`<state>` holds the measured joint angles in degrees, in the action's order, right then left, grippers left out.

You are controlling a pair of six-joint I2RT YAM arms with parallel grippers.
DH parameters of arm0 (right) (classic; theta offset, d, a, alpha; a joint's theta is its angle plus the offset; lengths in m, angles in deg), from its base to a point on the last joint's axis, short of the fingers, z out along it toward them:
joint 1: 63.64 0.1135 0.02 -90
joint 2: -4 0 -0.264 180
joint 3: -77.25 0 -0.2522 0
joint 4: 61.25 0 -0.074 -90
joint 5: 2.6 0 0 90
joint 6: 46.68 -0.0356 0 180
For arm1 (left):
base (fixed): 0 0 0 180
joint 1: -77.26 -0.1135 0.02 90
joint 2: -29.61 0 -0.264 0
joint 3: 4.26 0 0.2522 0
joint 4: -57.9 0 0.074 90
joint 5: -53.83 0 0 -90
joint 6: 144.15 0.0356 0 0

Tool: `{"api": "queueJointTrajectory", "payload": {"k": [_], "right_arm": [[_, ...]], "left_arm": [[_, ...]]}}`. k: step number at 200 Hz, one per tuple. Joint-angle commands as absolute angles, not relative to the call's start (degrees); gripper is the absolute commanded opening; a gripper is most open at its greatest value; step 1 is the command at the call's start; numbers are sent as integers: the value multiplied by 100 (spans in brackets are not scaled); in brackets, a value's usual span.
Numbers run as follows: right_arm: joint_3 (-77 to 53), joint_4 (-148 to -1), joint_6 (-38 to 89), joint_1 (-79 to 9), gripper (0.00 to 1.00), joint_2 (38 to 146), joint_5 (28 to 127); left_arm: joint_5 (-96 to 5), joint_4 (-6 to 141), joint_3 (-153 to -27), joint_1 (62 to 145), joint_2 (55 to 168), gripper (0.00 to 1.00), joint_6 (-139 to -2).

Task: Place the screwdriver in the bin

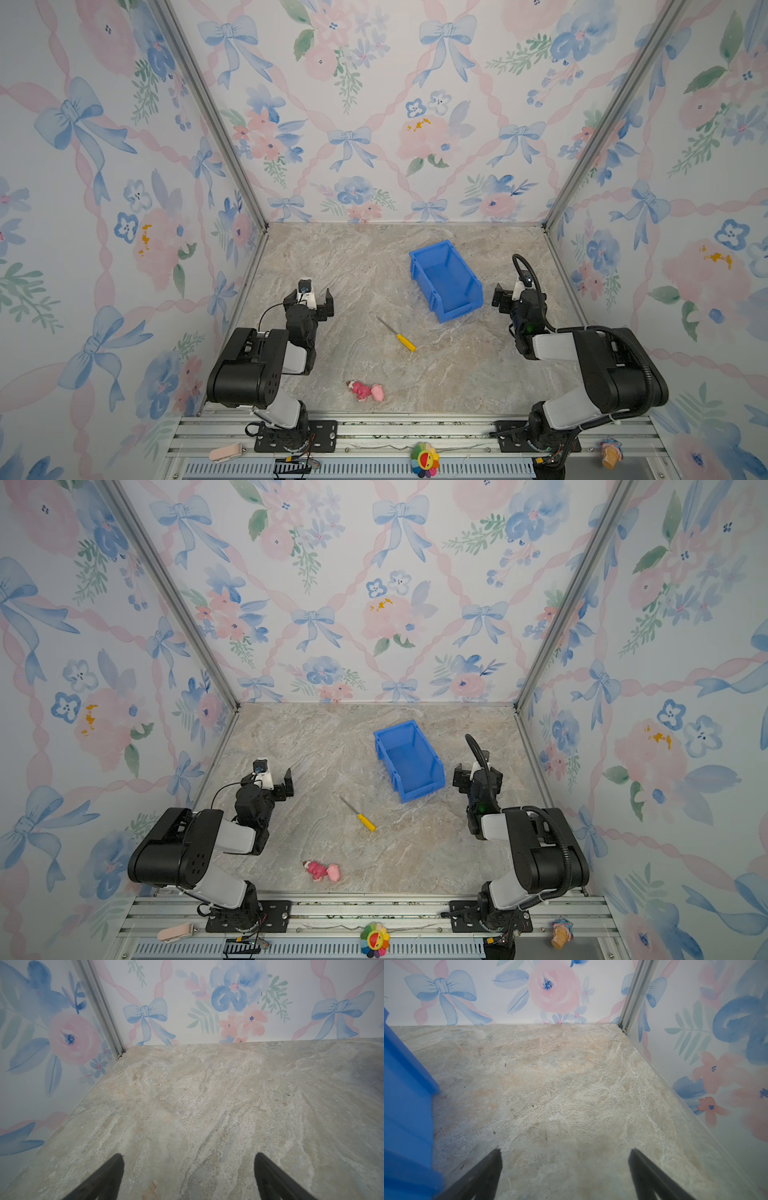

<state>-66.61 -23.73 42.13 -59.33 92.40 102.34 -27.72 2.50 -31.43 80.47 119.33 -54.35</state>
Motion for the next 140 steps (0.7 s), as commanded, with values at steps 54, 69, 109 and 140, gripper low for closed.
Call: {"api": "queueJointTrajectory", "payload": {"k": [54, 69, 109, 140], "right_arm": [[-6701, -2202, 4265, -5899, 97, 9277, 10205], [-6701, -2206, 4267, -5899, 97, 9277, 10208], [-6701, -2209, 4264, -5899, 97, 9277, 10208], [-6701, -2209, 4269, -5899, 97, 9277, 10207]], "left_arm": [[-2845, 245, -3191, 8016, 11944, 98, -5509], [-2883, 246, -3201, 8001, 11946, 98, -5511], [-2905, 244, -3195, 7990, 11944, 98, -5519], [-2907, 247, -3191, 7990, 11935, 98, -5528]]}}
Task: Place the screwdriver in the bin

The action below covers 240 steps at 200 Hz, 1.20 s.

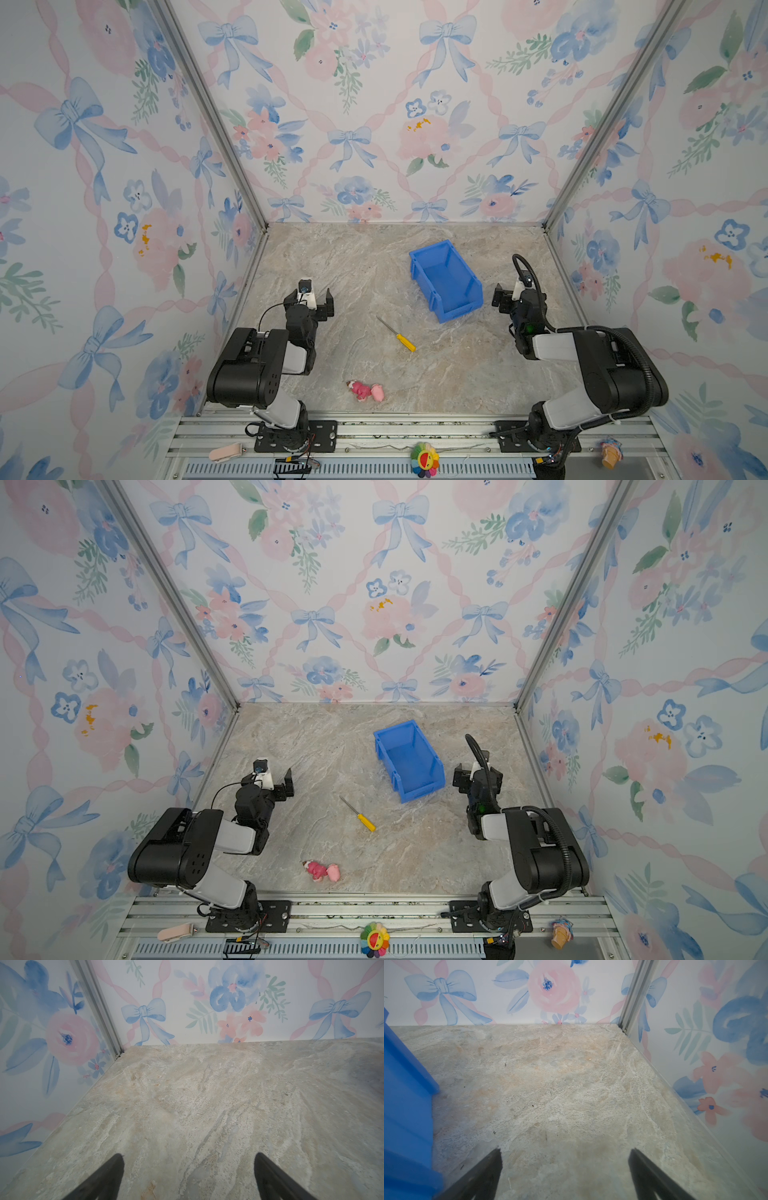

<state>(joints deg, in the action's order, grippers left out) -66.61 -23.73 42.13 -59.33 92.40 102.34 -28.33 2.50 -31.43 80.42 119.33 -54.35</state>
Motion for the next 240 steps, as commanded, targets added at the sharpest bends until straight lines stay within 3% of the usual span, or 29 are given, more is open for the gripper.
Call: {"api": "queueJointTrajectory", "payload": {"k": [1, 63, 151, 187, 240], "right_arm": [[-6701, -2205, 4265, -5899, 97, 9277, 10207], [-6537, -2632, 4262, -5866, 97, 9084, 10358], [-6157, -4628, 4366, -5288, 97, 7444, 10697], [-4919, -7093, 4021, -4666, 97, 7191, 11681], [-3803, -8995, 3254, -3751, 97, 7316, 12493]], "left_arm": [[-2910, 248, -3191, 7990, 11931, 98, -5524], [-2980, 507, -3258, 7990, 11733, 98, -5481], [-2172, 2315, -3709, 8107, 10899, 98, -5900], [-2088, 3754, -4274, 8148, 10612, 98, -6000], [-2486, 5976, -5171, 8262, 10139, 98, -6801]]}}
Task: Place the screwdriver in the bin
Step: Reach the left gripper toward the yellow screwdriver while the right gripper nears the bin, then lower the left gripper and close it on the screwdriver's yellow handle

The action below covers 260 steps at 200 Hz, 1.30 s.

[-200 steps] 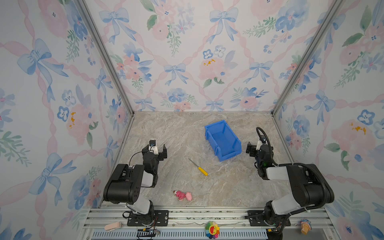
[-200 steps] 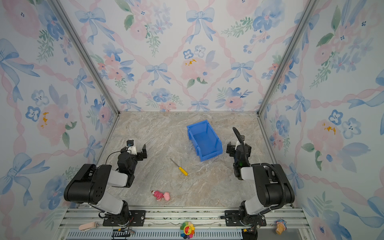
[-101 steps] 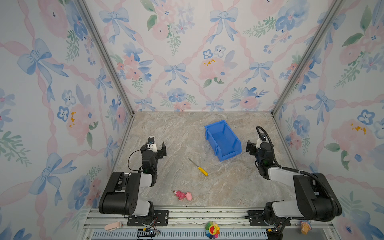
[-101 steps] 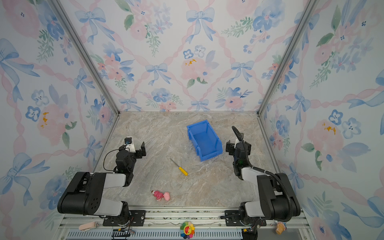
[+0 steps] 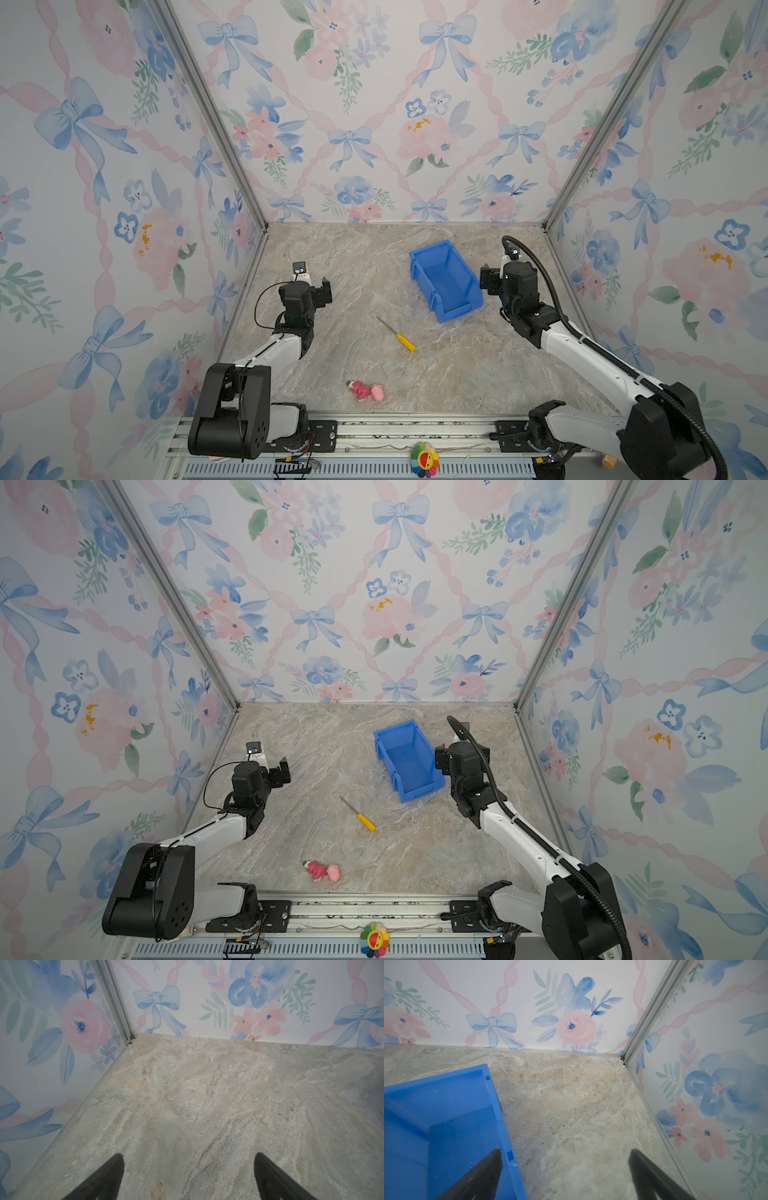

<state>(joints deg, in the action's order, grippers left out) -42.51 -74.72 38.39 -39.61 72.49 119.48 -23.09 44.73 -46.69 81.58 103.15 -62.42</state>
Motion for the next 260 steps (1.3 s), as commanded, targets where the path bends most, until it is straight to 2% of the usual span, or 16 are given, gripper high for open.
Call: {"api": "queueJointTrajectory", "payload": {"k": [1, 26, 58, 131, 192, 235, 260], "right_arm": [[-3776, -9031, 3231, -3739, 97, 7330, 12484], [-3455, -9419, 3096, -3445, 97, 7423, 12466], [-3172, -9558, 3161, -3332, 97, 7415, 11770], [-2225, -10724, 3242, -3341, 97, 7781, 10200], [-2714, -10737, 3175, -3336, 97, 7559, 9955], [-2711, -10768, 3339, -3345, 97, 7367, 9953], [-2701, -10790, 3385, -3402, 97, 7414, 9961]], "left_arm": [[-2489, 6026, -5196, 8271, 10132, 98, -6824], [-2446, 7120, -5702, 8531, 10042, 98, -7378], [-2452, 8203, -6369, 9045, 10185, 98, -8110], [-2004, 9162, -6949, 10657, 10840, 98, -9386], [-1934, 9566, -7394, 11534, 11572, 98, -10694], [-1980, 9731, -7735, 11998, 12179, 89, -11221], [-1981, 9753, -7878, 12208, 12525, 88, -11430]]}}
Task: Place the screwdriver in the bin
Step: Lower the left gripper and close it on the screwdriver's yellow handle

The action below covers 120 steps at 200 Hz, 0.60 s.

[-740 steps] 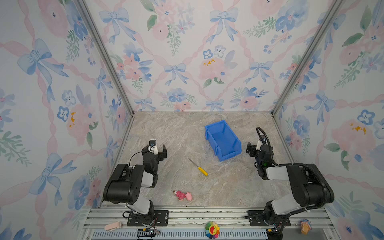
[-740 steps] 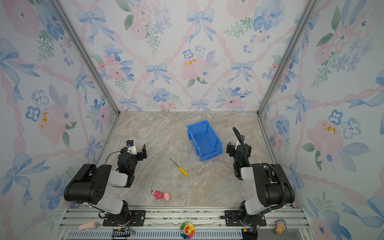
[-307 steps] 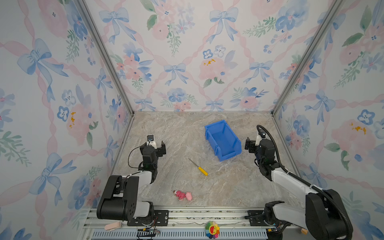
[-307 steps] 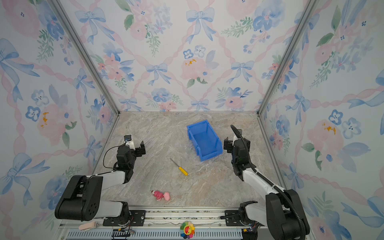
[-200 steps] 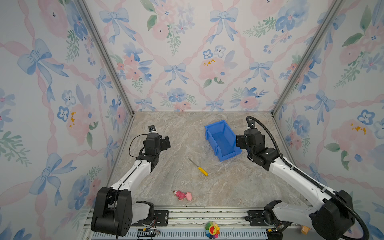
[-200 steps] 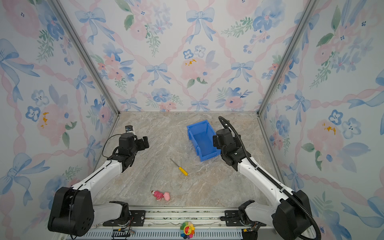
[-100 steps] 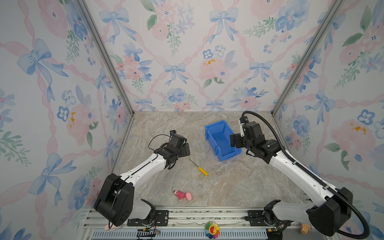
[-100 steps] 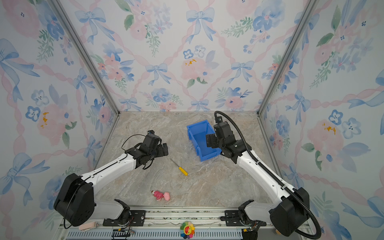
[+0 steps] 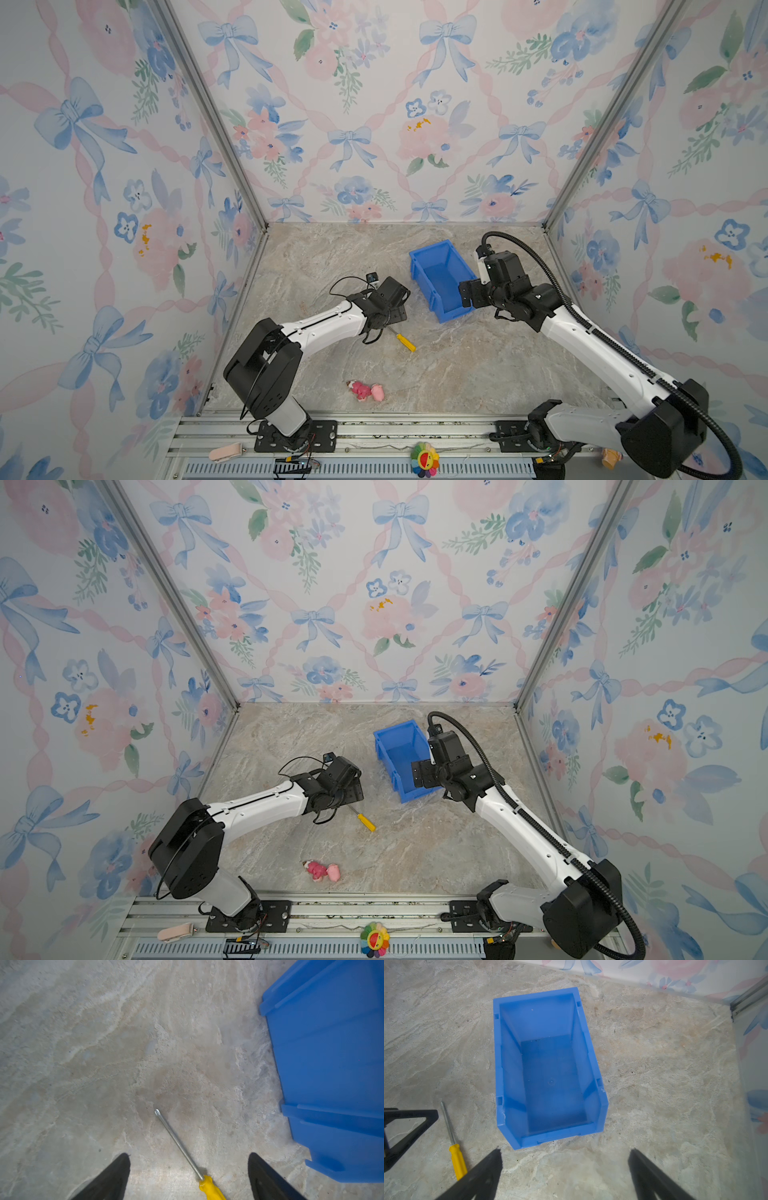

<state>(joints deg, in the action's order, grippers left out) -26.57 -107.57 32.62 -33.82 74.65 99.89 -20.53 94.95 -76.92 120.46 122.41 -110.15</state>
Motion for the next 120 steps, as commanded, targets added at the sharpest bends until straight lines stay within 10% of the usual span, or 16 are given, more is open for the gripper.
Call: {"api": "queueJointTrajectory", "payload": {"k": [1, 120], "right_arm": [[-2693, -10798, 3384, -3407, 97, 7418, 9962], [-2680, -11017, 3519, -4065, 97, 7284, 9630]], "left_arm": [[-1977, 9765, -7881, 12217, 12538, 88, -11437], [-2212, 10065, -8666, 12843, 13773, 73, -11428]]}}
